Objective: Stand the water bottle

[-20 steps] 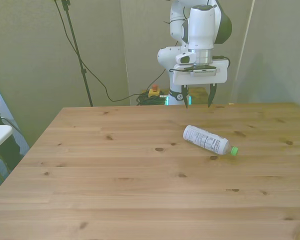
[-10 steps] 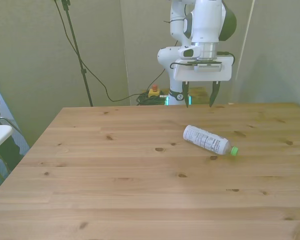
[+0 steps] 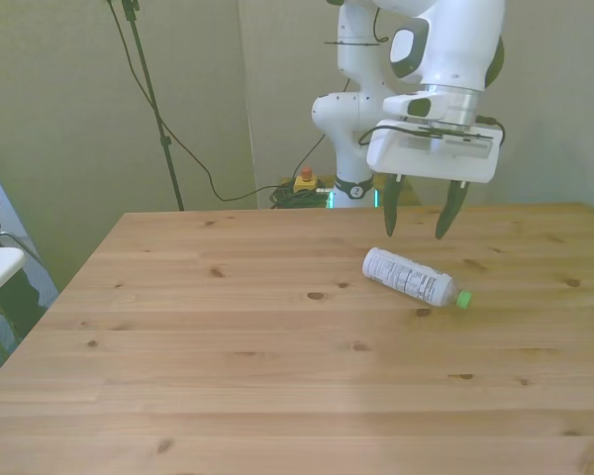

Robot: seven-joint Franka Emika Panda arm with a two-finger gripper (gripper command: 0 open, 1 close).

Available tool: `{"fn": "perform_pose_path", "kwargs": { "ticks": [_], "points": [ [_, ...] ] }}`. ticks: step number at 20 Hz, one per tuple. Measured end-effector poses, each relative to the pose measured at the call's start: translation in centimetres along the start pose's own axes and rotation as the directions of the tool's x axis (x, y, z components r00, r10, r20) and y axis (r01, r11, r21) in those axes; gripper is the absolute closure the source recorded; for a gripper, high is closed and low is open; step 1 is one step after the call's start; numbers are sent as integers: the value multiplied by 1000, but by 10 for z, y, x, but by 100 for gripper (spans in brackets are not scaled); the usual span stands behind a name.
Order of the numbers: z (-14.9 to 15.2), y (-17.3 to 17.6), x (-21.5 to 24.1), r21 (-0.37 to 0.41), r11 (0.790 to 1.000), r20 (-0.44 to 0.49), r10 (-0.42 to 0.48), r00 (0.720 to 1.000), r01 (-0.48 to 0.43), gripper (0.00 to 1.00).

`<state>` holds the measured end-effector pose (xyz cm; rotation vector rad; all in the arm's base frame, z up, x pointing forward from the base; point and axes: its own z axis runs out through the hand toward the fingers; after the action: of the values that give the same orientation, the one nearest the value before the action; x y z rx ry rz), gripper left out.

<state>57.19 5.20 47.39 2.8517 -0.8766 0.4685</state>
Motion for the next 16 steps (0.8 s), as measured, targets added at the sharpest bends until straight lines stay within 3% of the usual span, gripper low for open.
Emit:
{"fn": "perform_pose_path", "kwargs": {
  "ticks": [6,16],
  "points": [
    [18,-58,-7,-1,992,46,-123,991,124,0],
    [53,-76,-23,-2,947,135,-318,938,321,0]
  ]
}}
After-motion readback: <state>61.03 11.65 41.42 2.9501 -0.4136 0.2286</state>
